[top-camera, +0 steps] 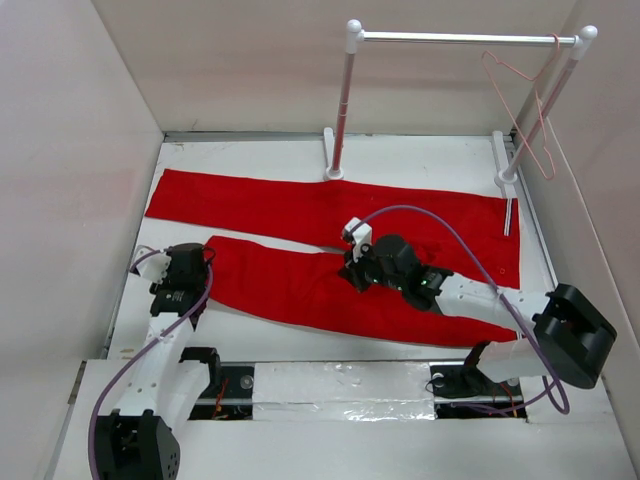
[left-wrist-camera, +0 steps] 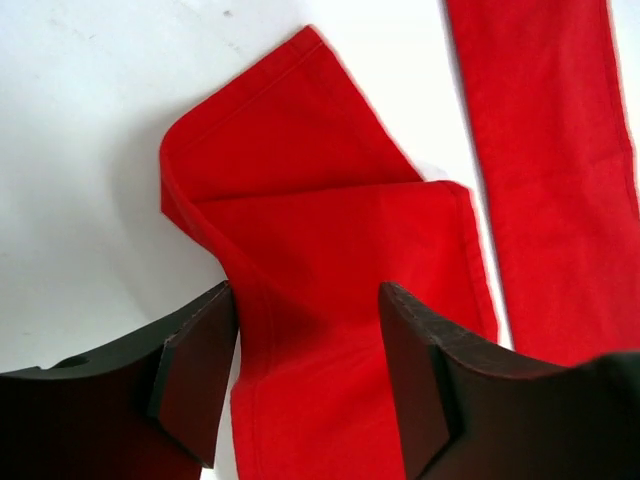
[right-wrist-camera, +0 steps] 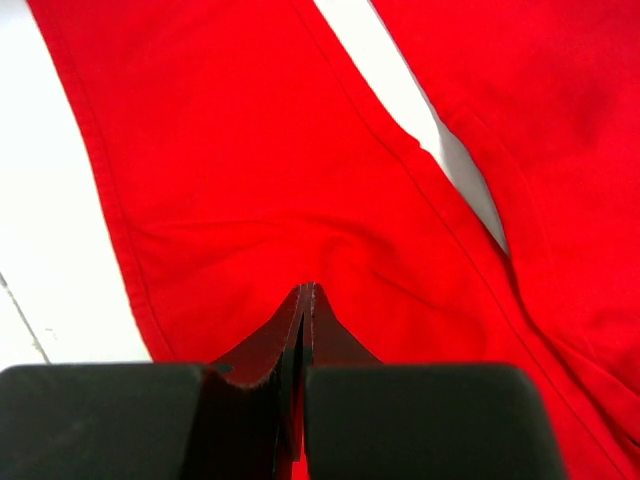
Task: Place the trousers on the hanger
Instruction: Flatten out the trousers at the center of the board.
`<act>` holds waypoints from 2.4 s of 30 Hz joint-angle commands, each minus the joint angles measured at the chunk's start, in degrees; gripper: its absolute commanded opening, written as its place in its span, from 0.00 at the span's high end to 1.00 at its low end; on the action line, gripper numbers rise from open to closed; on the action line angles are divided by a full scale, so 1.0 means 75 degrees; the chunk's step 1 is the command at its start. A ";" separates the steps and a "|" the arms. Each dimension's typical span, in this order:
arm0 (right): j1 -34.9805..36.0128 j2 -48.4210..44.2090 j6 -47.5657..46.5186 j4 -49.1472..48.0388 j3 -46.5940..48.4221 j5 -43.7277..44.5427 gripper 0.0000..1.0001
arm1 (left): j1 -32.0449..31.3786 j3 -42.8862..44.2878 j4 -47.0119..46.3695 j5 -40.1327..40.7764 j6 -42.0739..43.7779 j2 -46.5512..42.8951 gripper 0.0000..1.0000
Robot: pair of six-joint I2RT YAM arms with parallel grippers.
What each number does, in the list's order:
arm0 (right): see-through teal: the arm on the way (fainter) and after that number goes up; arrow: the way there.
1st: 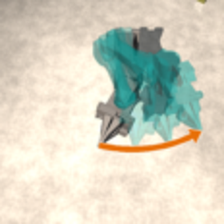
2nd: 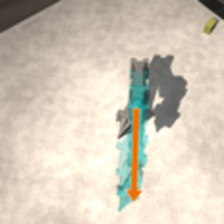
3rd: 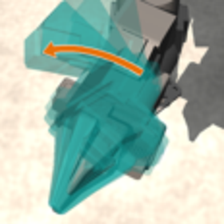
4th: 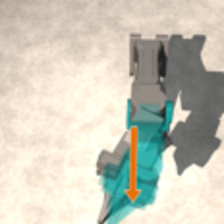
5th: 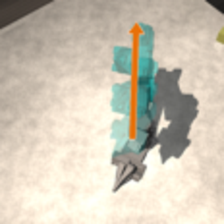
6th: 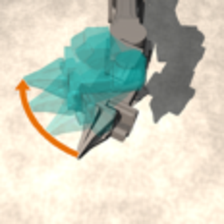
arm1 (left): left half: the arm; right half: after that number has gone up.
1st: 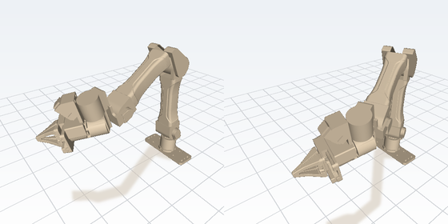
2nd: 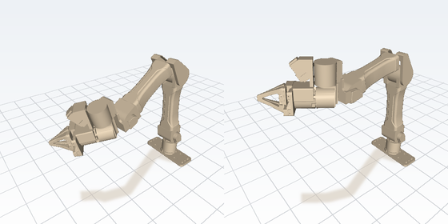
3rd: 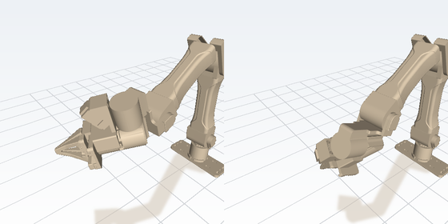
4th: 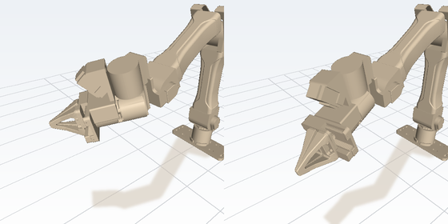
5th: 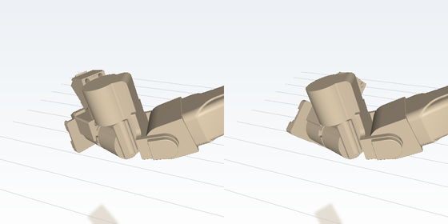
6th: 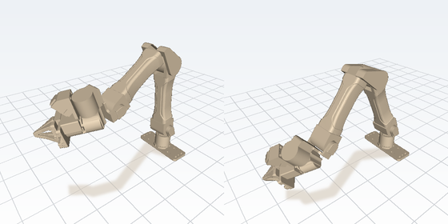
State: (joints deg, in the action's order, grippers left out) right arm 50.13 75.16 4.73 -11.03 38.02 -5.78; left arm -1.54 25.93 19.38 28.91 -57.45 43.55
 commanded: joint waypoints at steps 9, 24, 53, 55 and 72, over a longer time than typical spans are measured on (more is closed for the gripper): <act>-0.0074 0.0233 -0.0104 -0.0276 0.0239 -0.0213 1.00 | 0.0030 0.0233 -0.0277 0.0307 -0.0763 0.0462 0.38; 0.0008 0.0023 -0.0080 -0.0323 0.0169 -0.0378 1.00 | 0.2104 -0.1138 -0.1935 -0.0795 -0.1024 0.0568 0.40; 0.0148 0.0069 -0.0068 -0.0194 0.0251 0.0079 1.00 | 0.2209 0.0152 -0.3288 -0.1781 0.0230 0.2760 0.73; 0.0148 0.0057 -0.0080 -0.0147 0.0274 0.0103 1.00 | 0.2209 0.0082 -0.2867 -0.1291 0.0126 0.2620 0.46; 0.0148 -0.0317 -0.0080 -0.0276 0.0099 -0.0143 1.00 | 0.2678 0.0221 -0.3427 -0.2519 -0.0391 0.3989 0.34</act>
State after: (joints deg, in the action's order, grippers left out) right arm 50.70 74.28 4.71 -10.74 38.09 -6.20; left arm 18.41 26.22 -6.15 12.43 -59.37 70.85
